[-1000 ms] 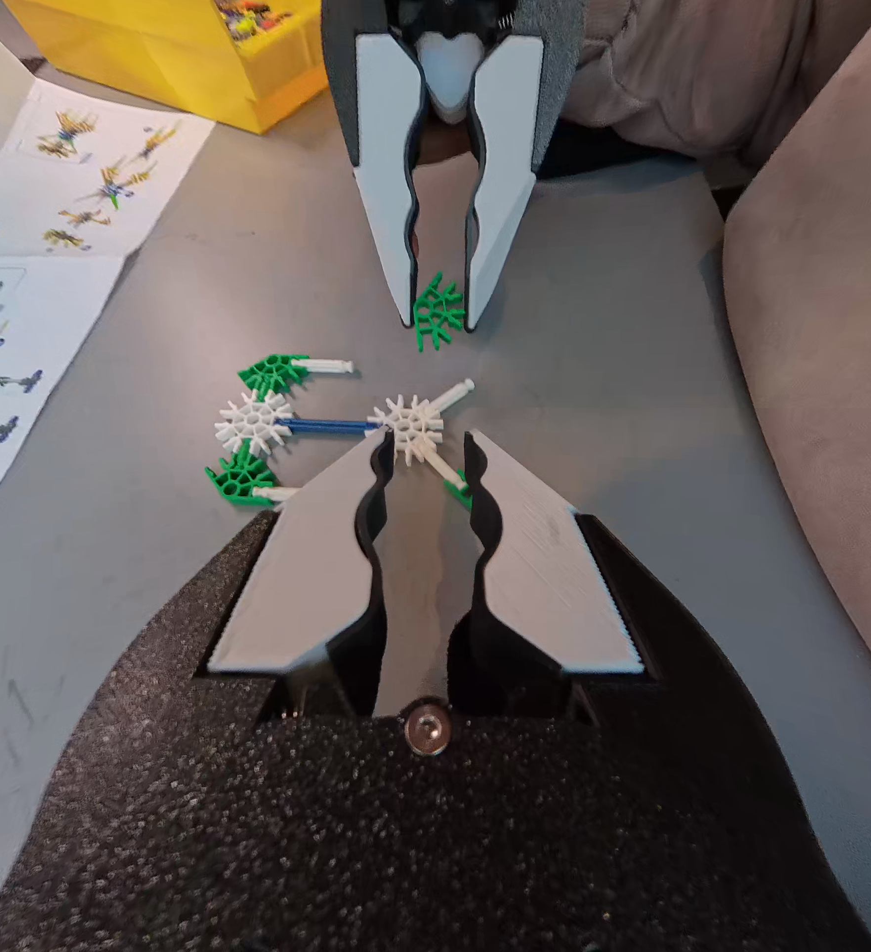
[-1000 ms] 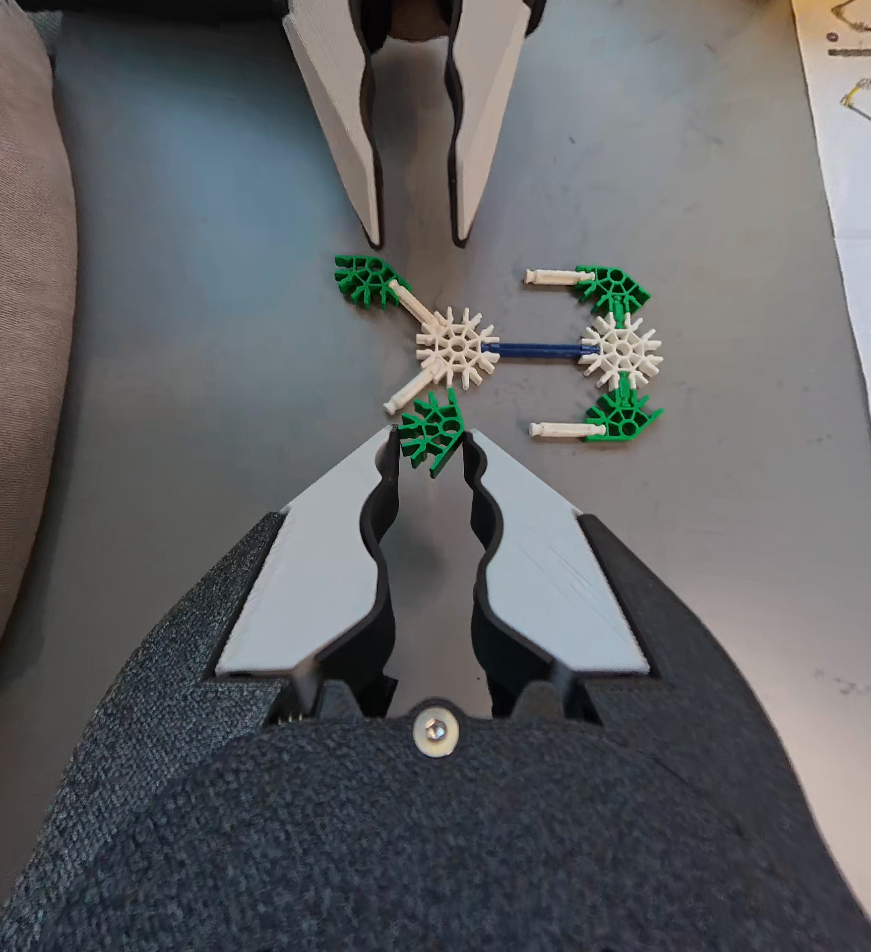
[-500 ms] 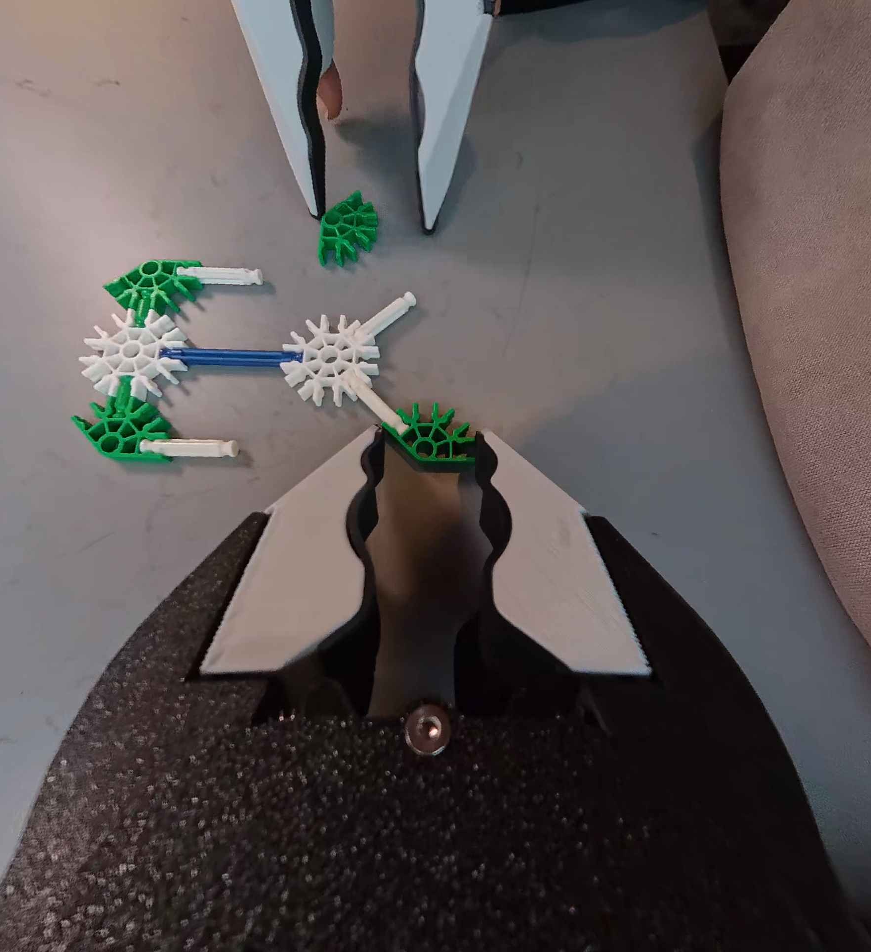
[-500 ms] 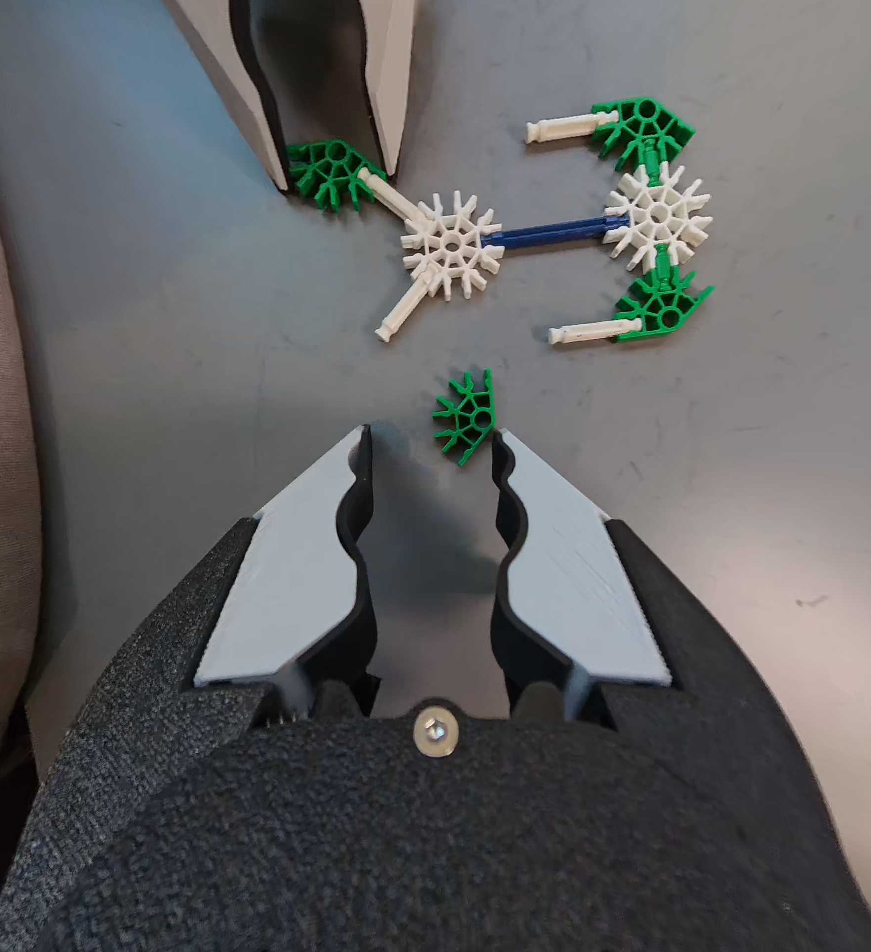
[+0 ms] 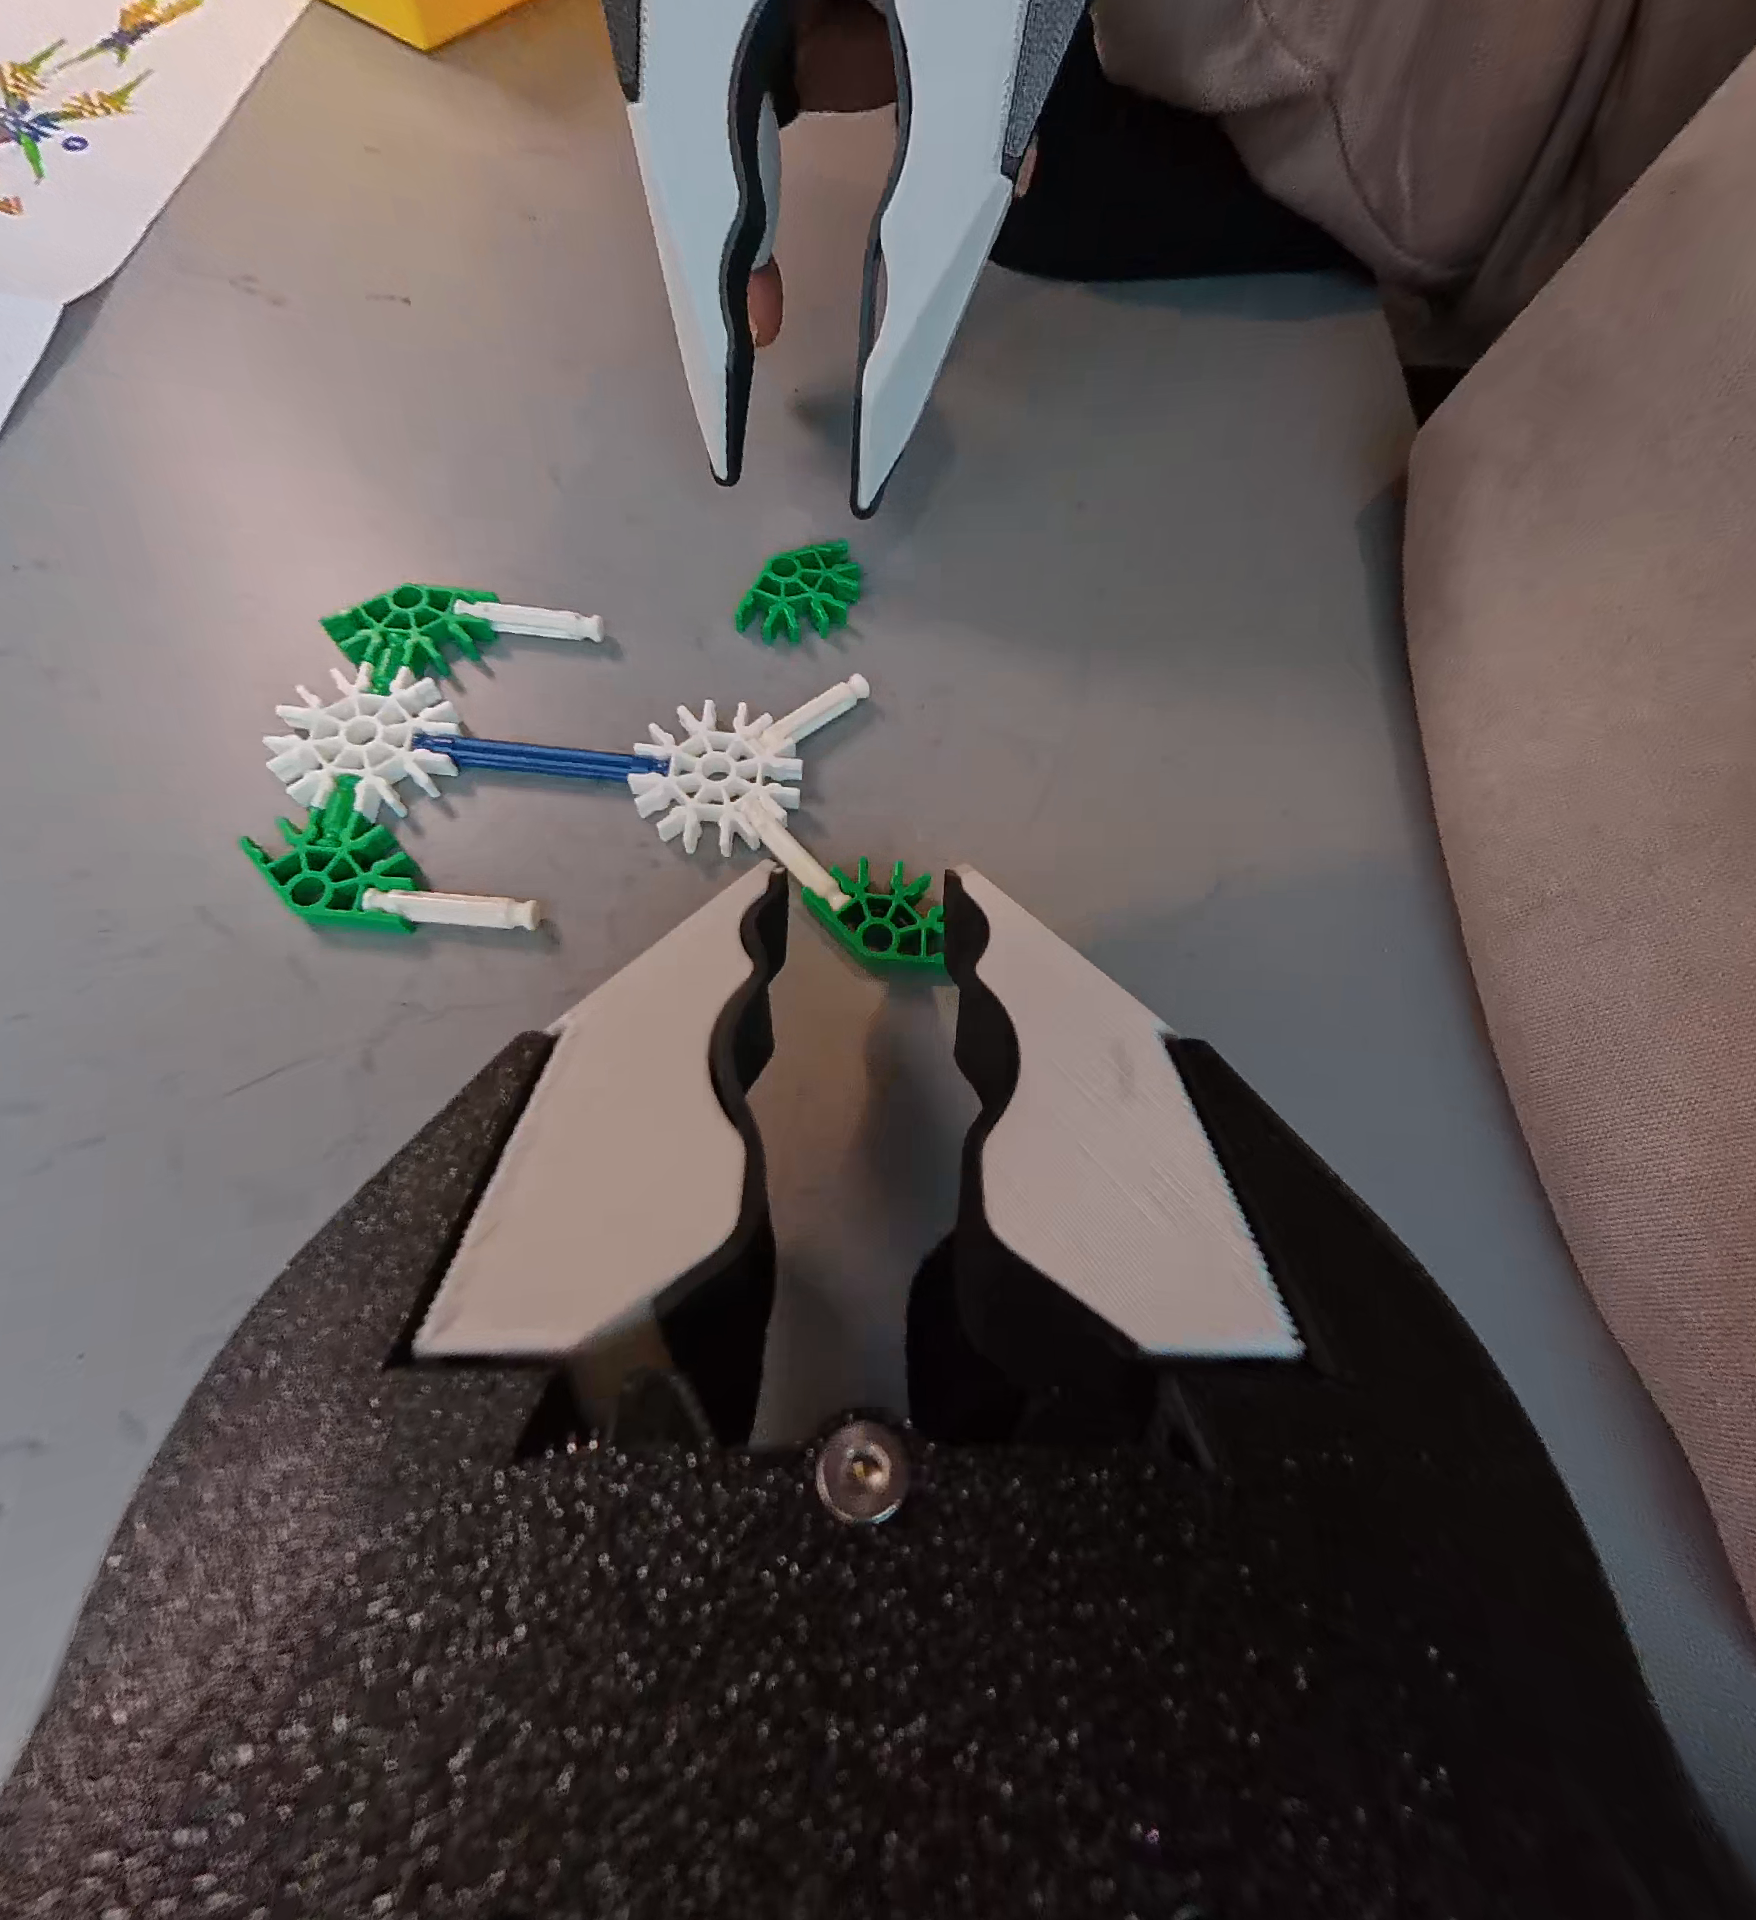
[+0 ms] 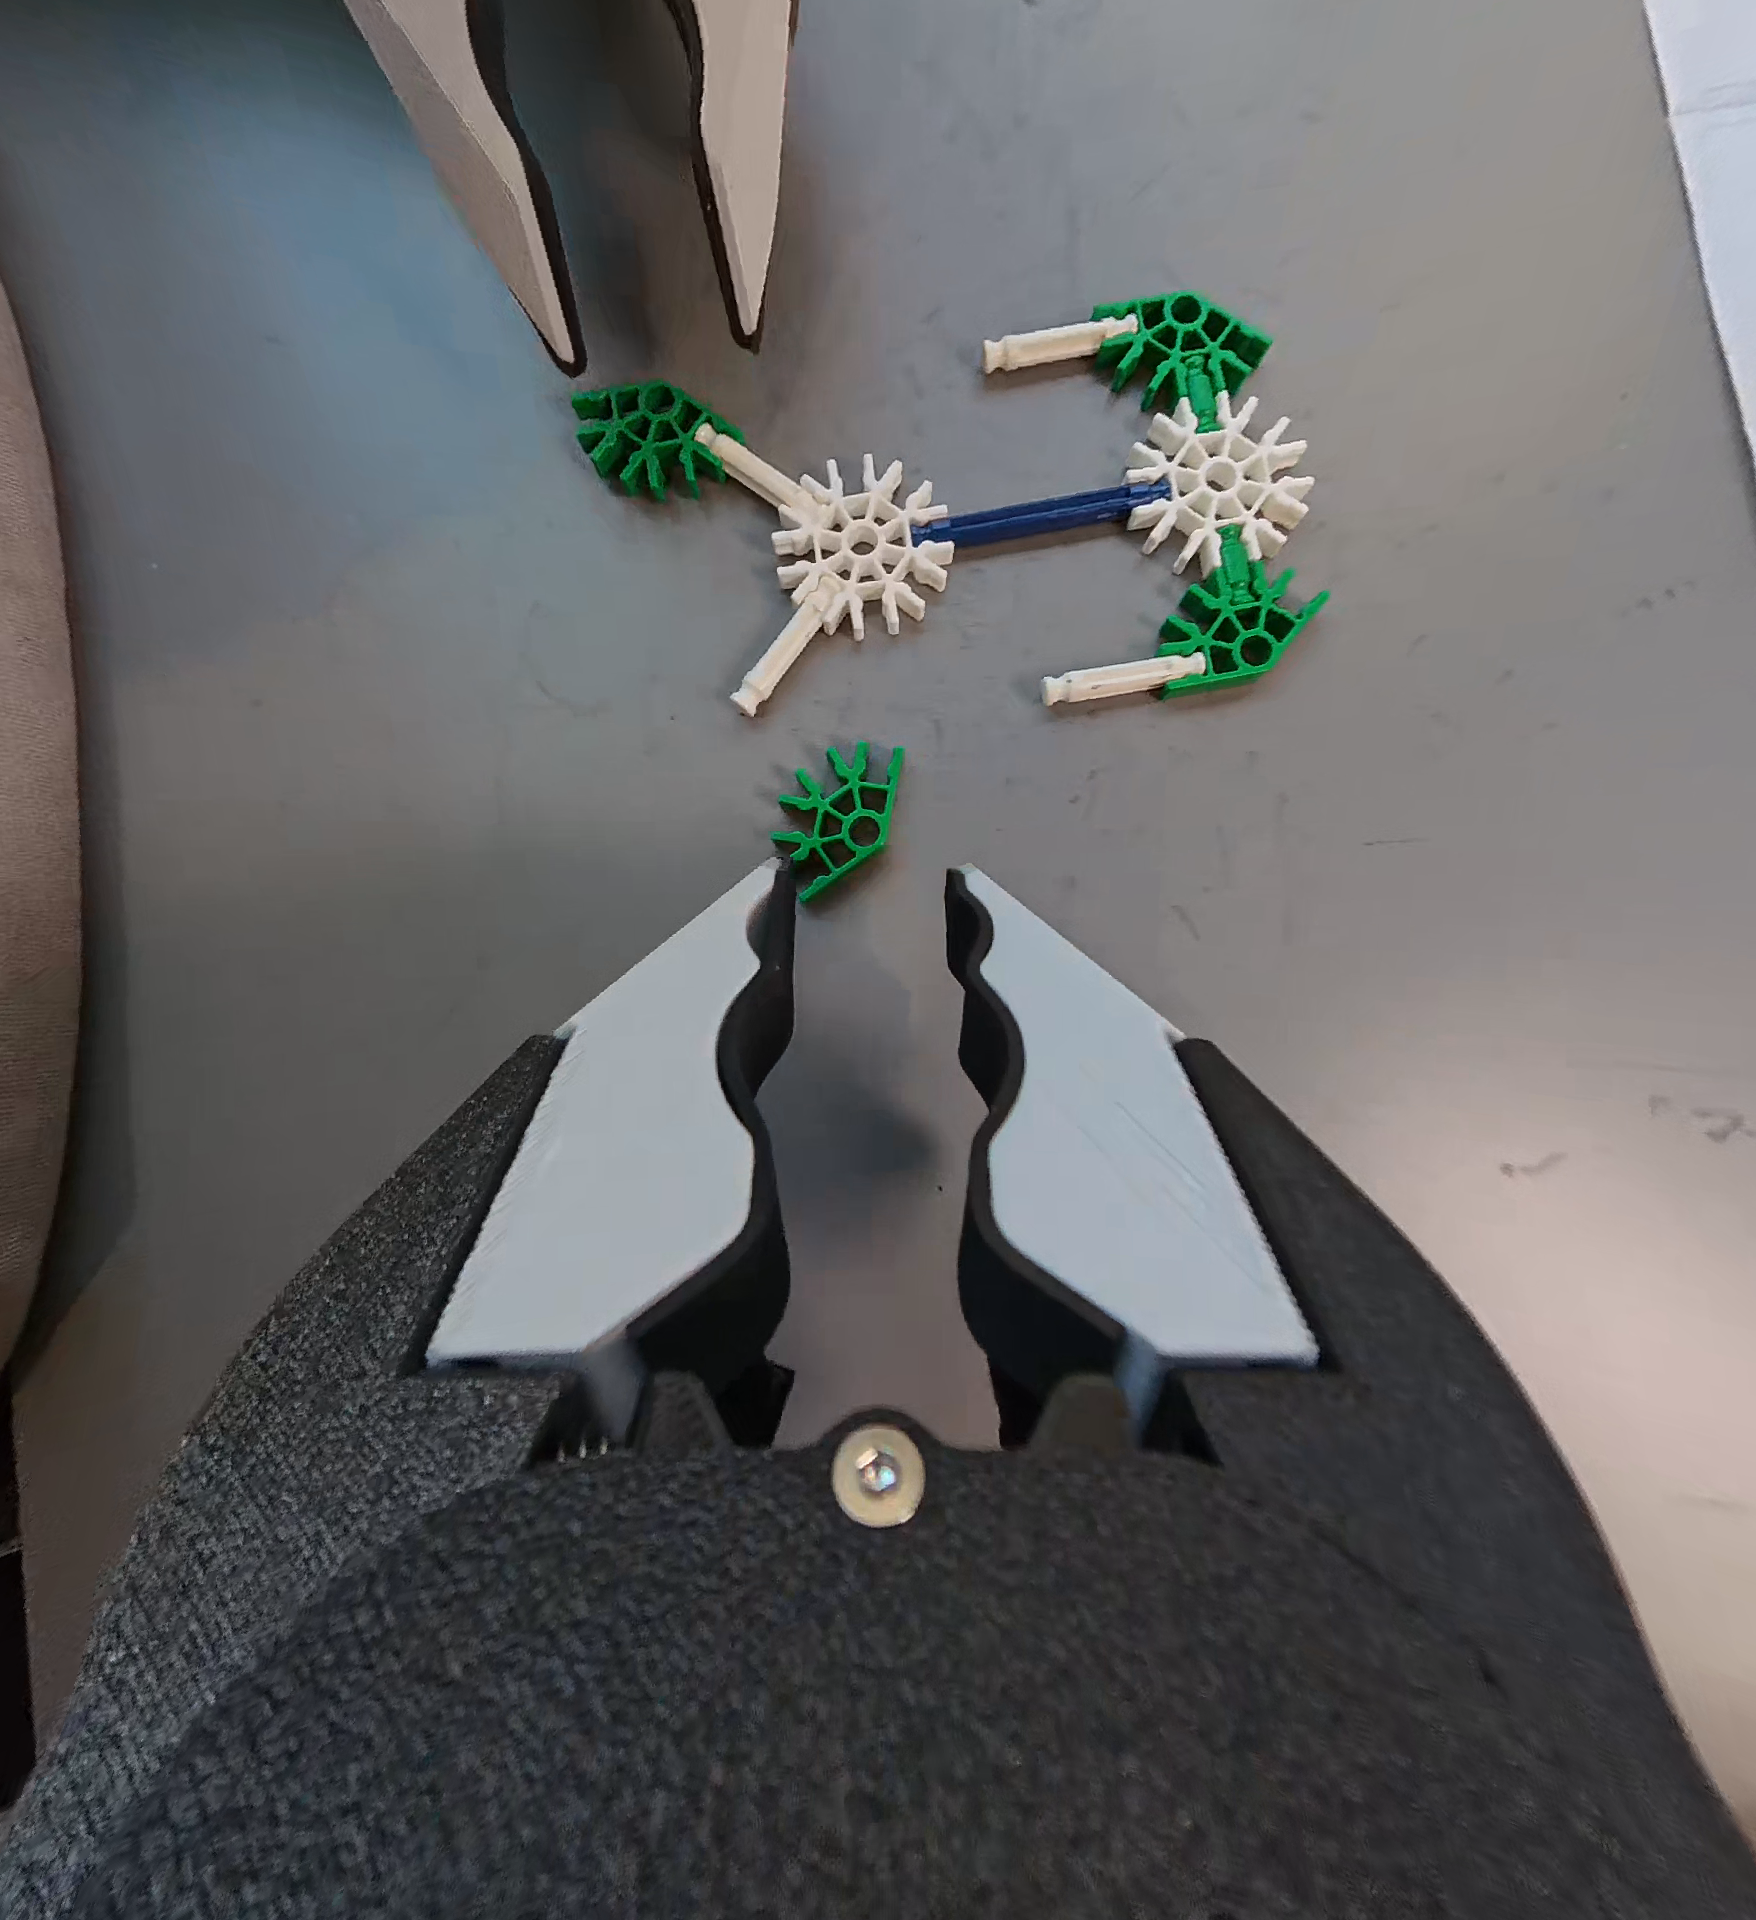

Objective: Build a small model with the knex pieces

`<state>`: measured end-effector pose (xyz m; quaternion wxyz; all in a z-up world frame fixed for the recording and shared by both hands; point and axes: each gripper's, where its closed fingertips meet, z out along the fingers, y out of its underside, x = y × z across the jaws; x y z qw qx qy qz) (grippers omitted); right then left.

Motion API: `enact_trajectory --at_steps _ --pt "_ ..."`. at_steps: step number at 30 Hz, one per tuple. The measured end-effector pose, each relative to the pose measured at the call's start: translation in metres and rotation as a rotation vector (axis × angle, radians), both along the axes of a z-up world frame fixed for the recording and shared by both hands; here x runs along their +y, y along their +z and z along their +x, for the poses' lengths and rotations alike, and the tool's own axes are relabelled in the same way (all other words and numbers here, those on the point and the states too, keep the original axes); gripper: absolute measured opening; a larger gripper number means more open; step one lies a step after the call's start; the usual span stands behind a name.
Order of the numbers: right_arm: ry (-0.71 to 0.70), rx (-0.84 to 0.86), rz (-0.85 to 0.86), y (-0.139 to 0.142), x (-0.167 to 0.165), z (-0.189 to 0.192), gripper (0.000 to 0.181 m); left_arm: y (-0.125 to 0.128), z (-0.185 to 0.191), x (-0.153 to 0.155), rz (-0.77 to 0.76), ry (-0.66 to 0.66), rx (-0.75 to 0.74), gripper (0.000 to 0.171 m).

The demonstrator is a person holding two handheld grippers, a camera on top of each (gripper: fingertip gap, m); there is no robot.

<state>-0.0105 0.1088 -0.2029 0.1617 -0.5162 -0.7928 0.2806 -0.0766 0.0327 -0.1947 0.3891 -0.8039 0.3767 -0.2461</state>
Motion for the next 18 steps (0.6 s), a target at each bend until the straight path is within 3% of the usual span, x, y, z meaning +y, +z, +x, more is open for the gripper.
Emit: enact_trajectory --at_steps 4,12,18 --pt "0.007 0.017 0.009 -0.001 0.0 -0.003 0.025 -0.017 0.004 -0.003 0.004 -0.03 0.105 0.022" --pt "0.043 0.053 0.006 0.003 -0.001 -0.004 0.025 -0.019 0.005 -0.004 0.027 -0.044 0.149 0.022" --pt "0.076 -0.01 -0.012 -0.01 -0.009 0.001 0.03 -0.018 -0.004 0.01 0.006 0.093 0.163 0.019"
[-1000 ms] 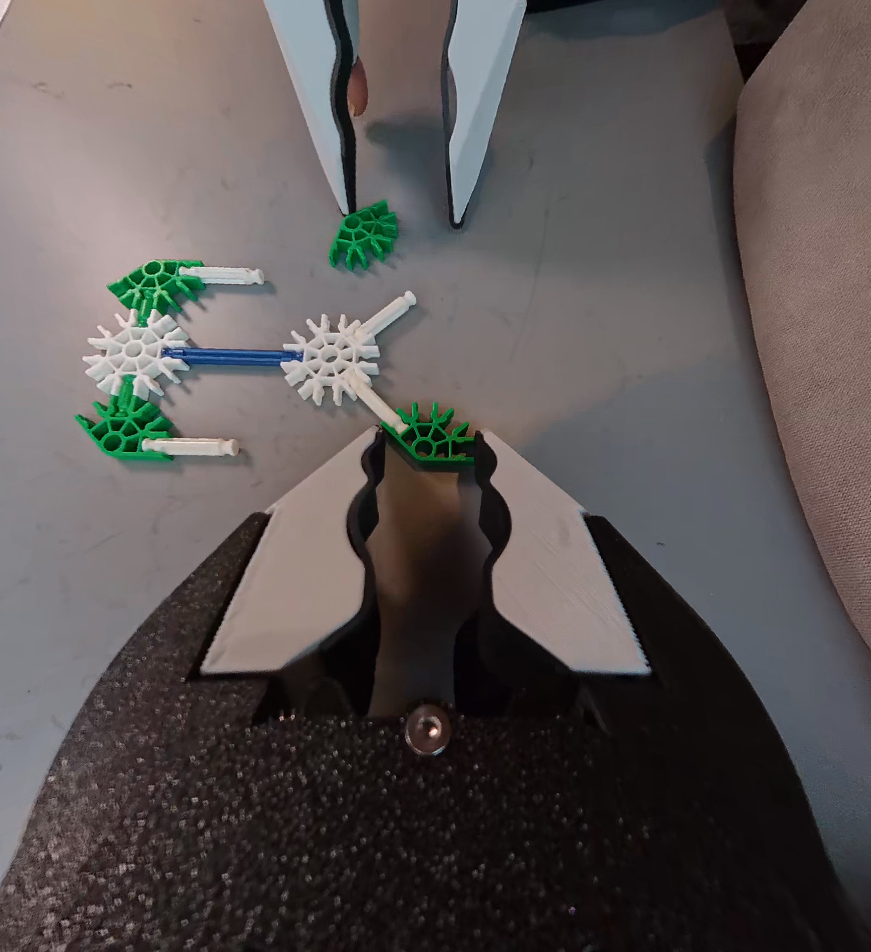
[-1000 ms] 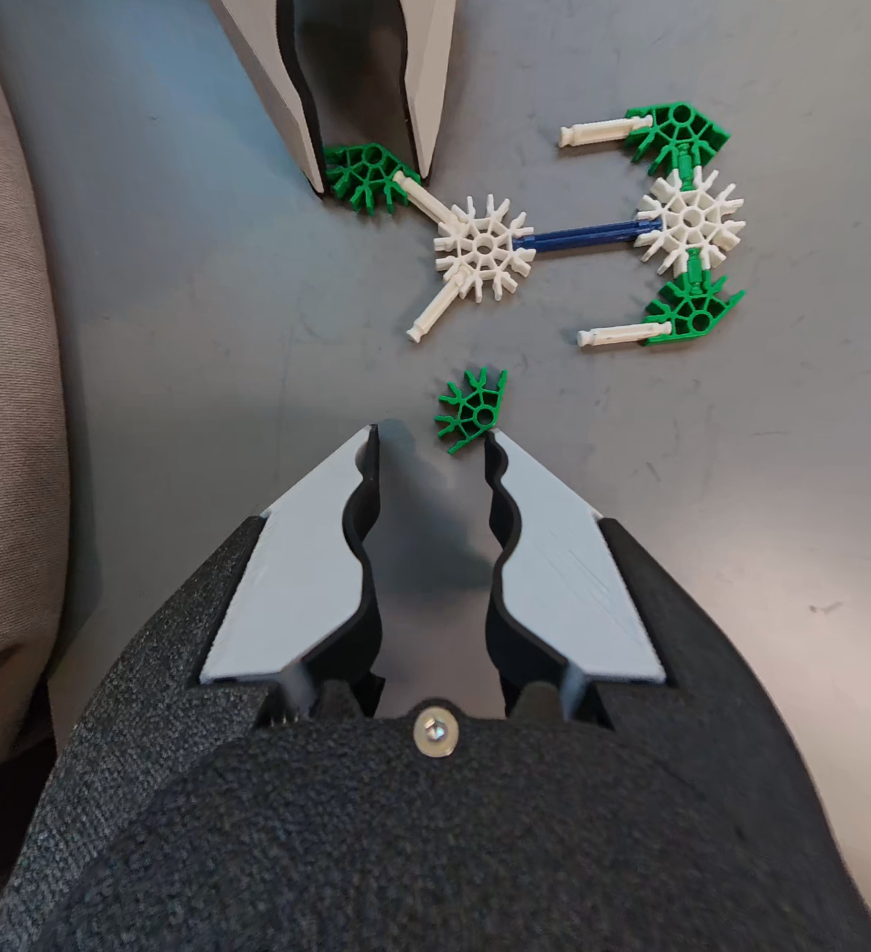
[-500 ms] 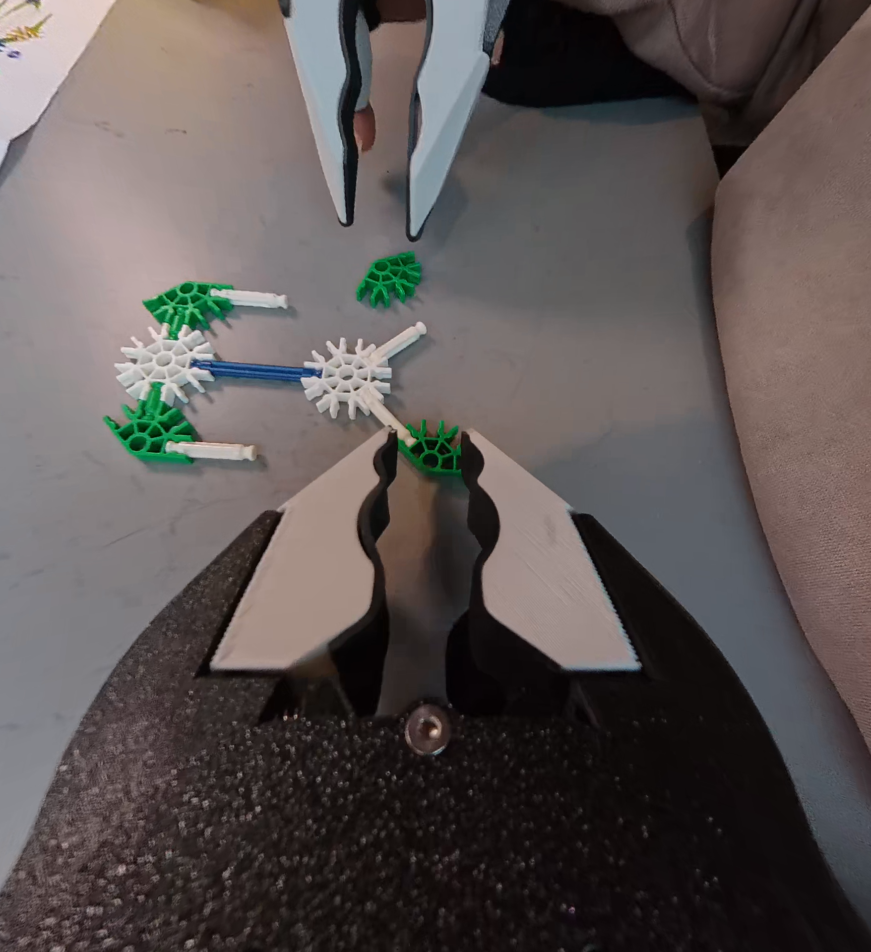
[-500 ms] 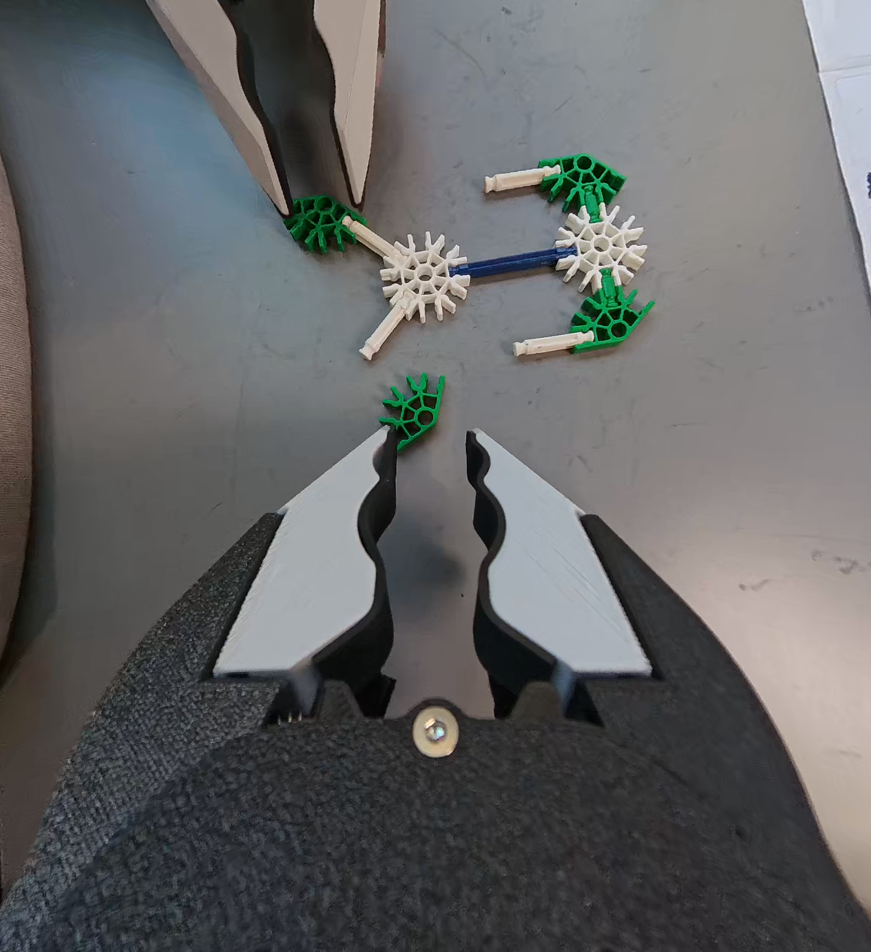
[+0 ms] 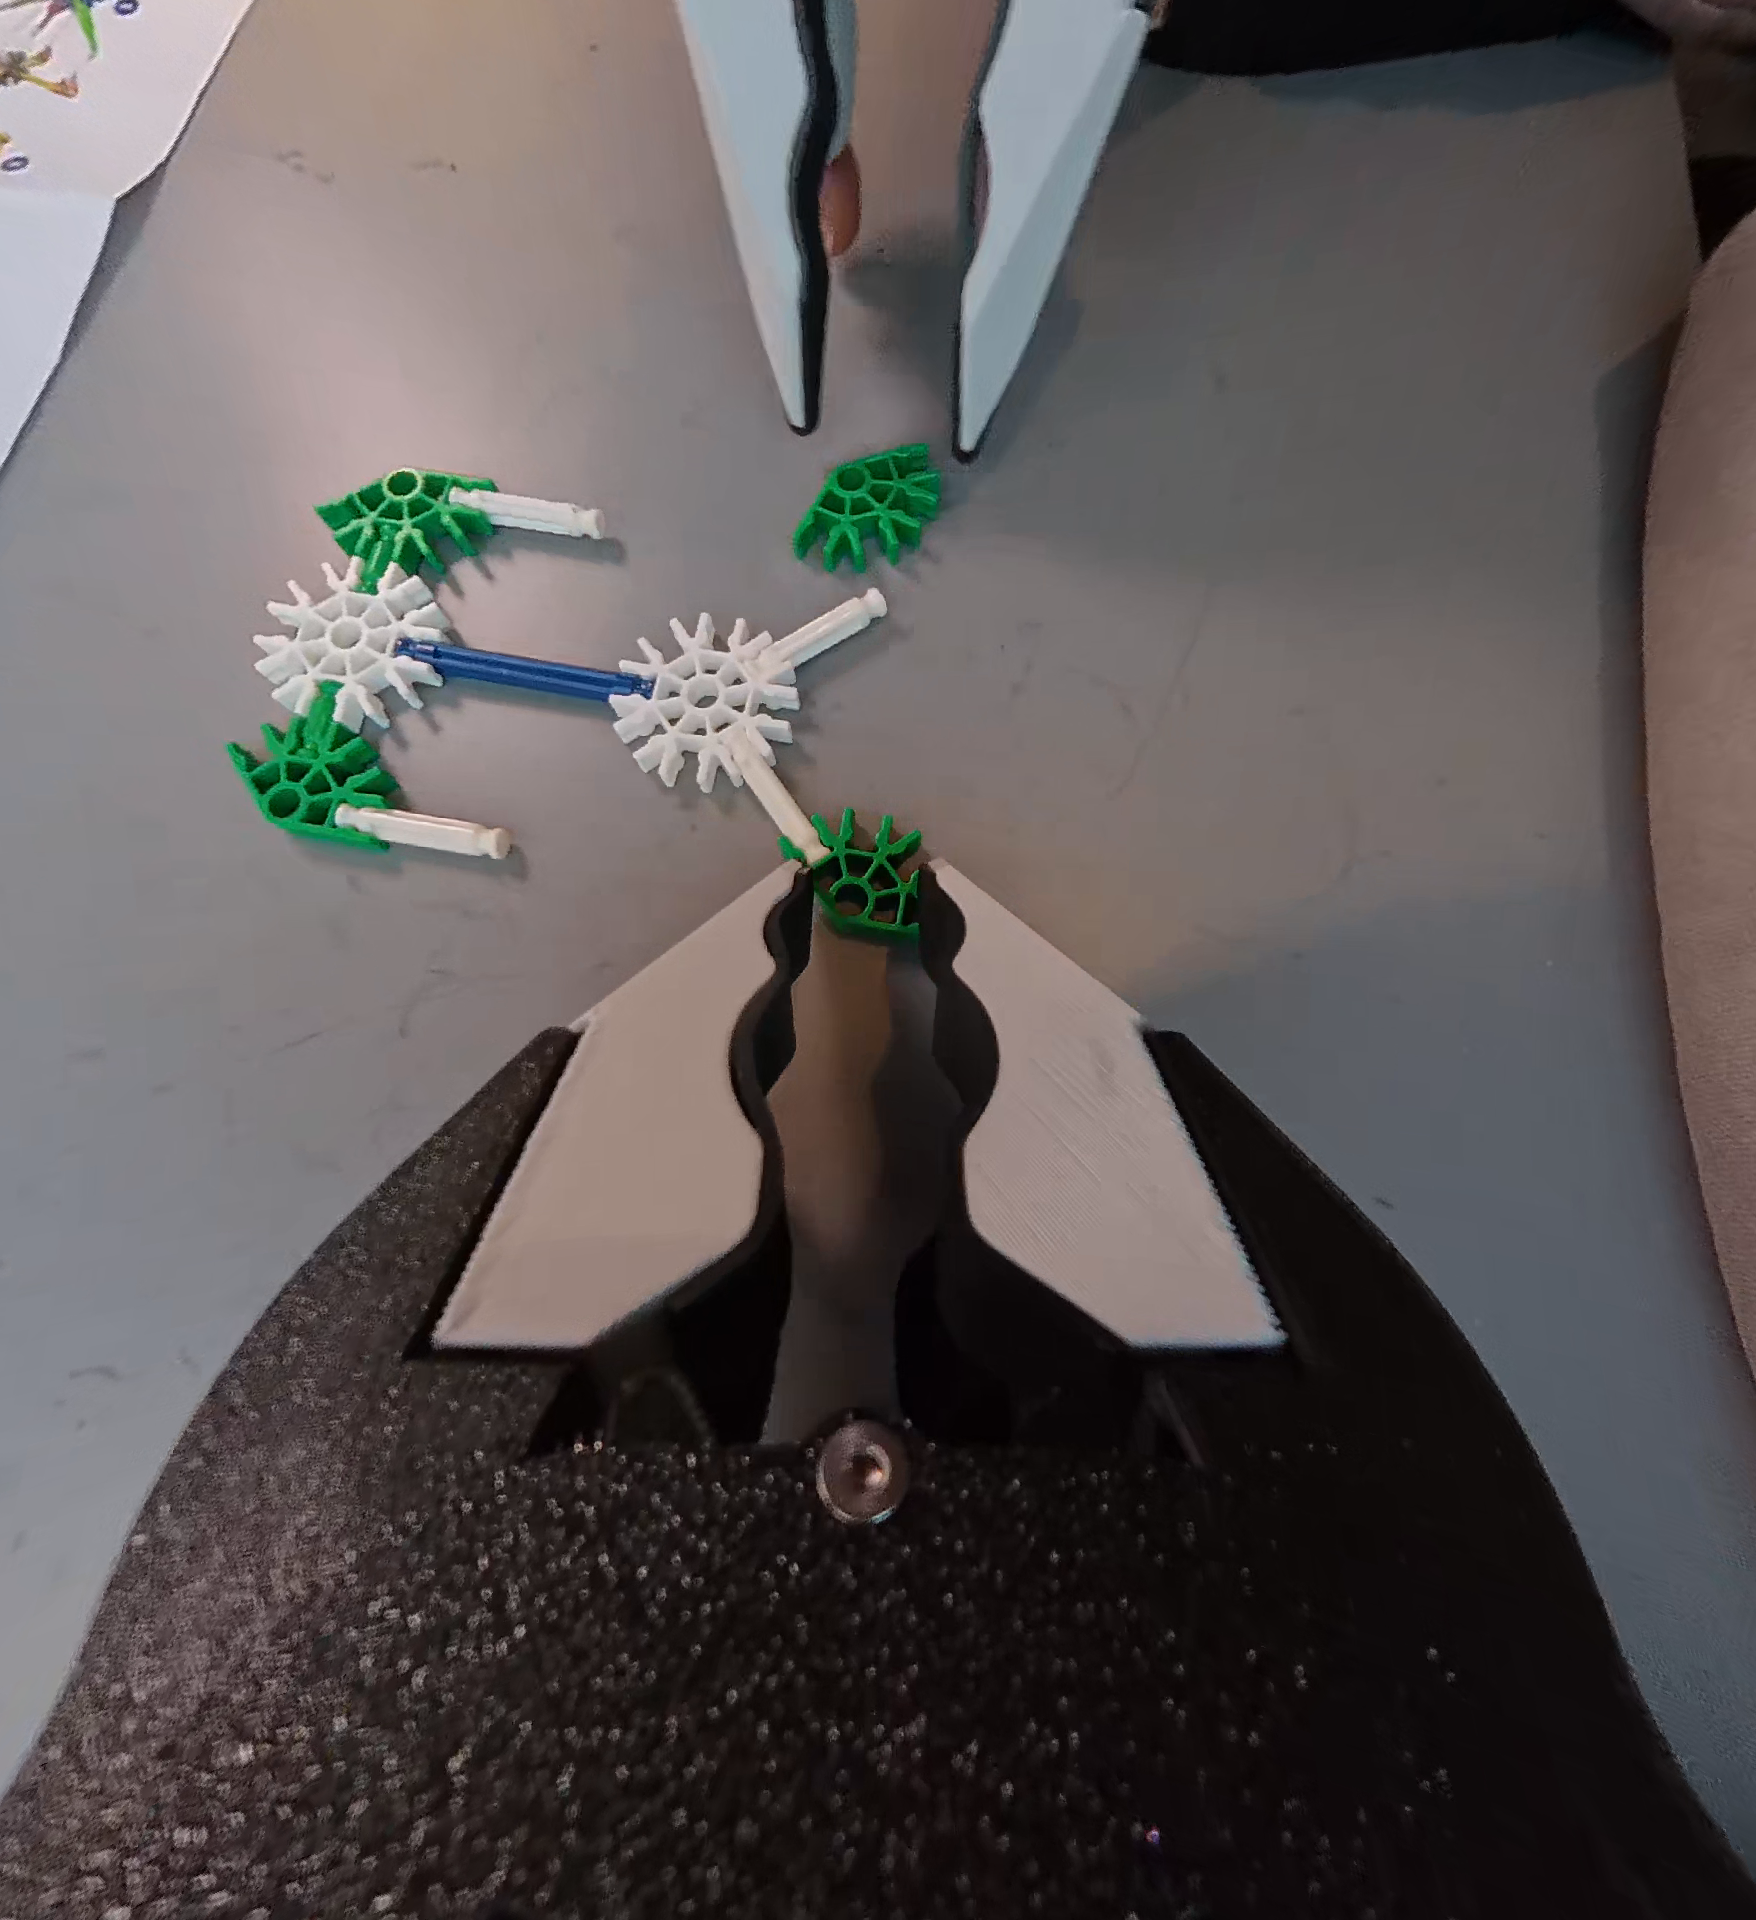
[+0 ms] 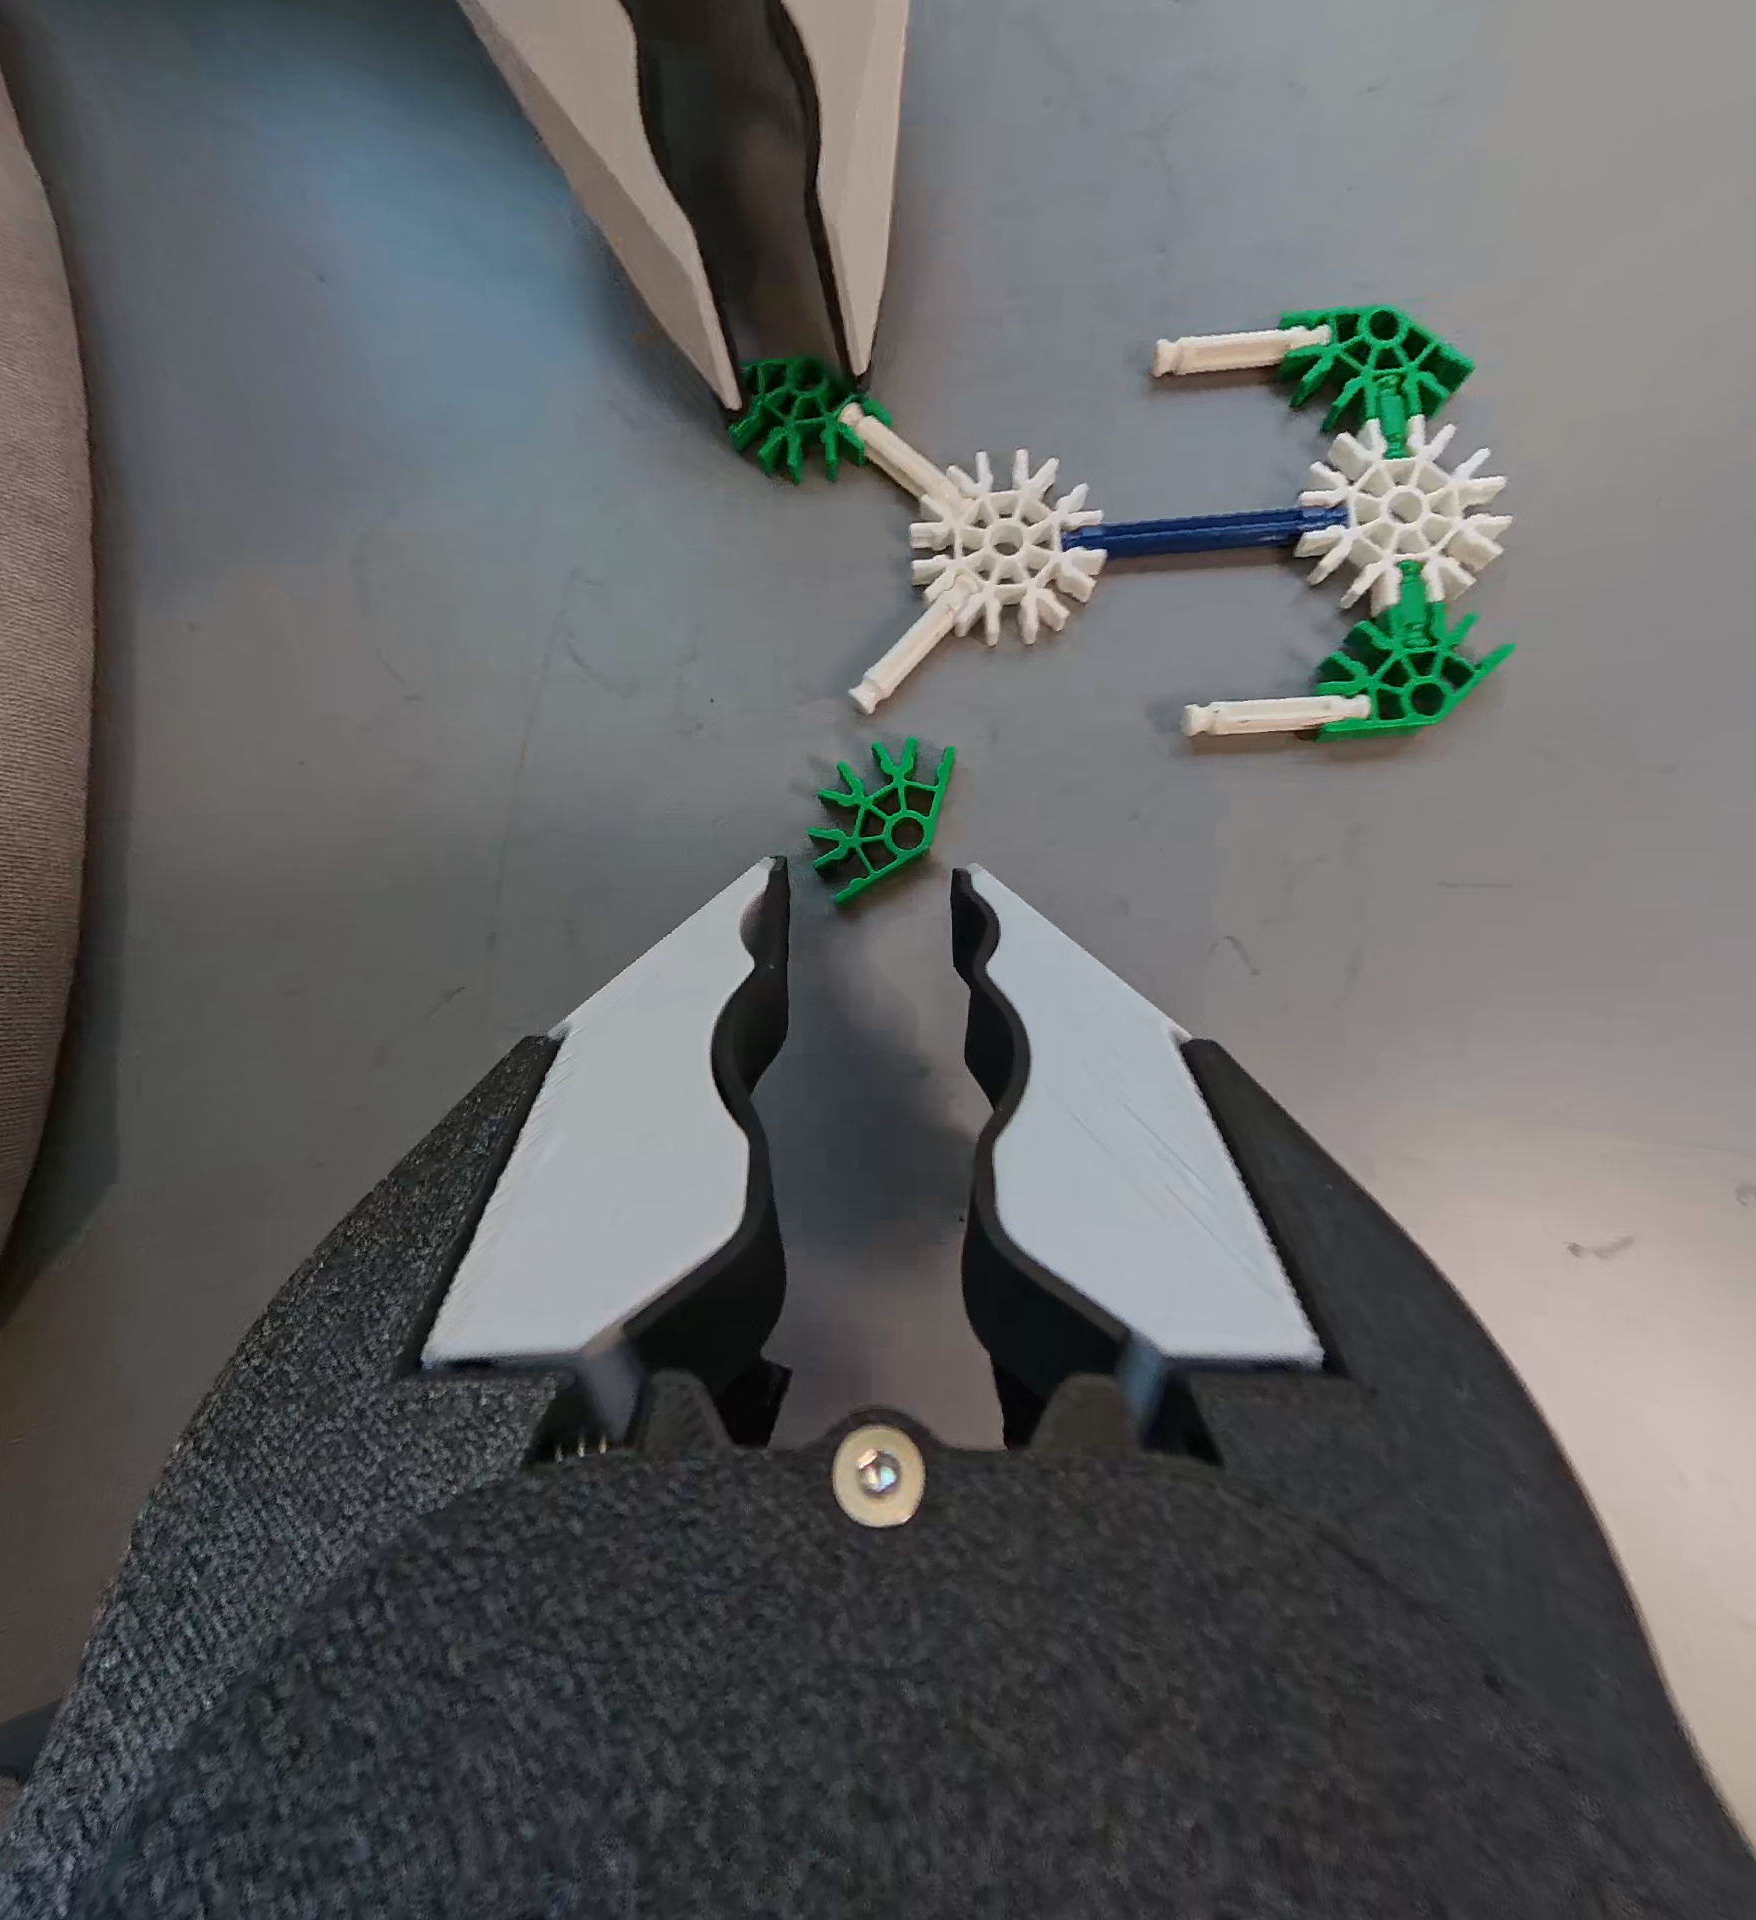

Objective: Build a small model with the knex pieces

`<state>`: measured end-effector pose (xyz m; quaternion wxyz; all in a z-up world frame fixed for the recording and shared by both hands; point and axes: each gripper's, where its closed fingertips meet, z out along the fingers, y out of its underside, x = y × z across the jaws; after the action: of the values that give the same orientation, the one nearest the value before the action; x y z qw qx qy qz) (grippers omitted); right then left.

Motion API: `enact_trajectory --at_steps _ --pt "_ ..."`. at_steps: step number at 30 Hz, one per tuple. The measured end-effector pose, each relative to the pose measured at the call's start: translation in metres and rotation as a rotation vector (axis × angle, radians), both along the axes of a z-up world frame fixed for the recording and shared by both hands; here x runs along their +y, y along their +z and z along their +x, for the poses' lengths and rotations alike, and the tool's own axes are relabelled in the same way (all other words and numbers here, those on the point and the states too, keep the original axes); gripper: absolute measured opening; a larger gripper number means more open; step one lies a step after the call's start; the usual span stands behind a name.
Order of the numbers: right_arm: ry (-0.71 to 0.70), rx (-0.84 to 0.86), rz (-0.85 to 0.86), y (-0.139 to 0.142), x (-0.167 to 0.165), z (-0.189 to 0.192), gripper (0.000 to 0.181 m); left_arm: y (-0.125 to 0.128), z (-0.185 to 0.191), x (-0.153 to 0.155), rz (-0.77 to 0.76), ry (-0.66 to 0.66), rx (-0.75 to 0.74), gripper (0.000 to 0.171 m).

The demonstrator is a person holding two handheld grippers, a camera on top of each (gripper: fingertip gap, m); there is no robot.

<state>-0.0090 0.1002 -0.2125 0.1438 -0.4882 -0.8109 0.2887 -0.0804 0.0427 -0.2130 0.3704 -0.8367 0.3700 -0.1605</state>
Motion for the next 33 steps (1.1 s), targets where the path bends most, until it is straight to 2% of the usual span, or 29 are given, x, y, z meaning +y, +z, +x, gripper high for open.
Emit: enact_trajectory --at_steps 6,11,16,23,28,33 --pt "0.113 -0.045 -0.061 0.0 -0.027 0.012 0.027 0.0 -0.006 0.006 -0.026 0.064 -0.045 0.019" --pt "0.043 -0.002 -0.012 0.001 -0.011 0.002 0.032 0.0 -0.005 0.003 -0.034 0.041 -0.043 0.018" --pt "0.031 -0.016 0.053 -0.005 -0.016 -0.006 0.039 0.007 0.0 0.001 -0.014 0.01 -0.09 0.026" --pt "-0.021 -0.015 0.082 -0.004 -0.016 -0.014 0.025 -0.004 -0.004 0.005 -0.018 0.022 -0.033 0.028" --pt "-0.104 0.038 0.038 0.011 -0.016 -0.025 0.025 -0.004 -0.002 0.009 -0.05 0.085 -0.039 0.026" --pt "-0.164 -0.007 0.055 0.001 -0.012 -0.027 0.025 -0.004 0.0 0.016 -0.053 0.199 -0.012 0.026"
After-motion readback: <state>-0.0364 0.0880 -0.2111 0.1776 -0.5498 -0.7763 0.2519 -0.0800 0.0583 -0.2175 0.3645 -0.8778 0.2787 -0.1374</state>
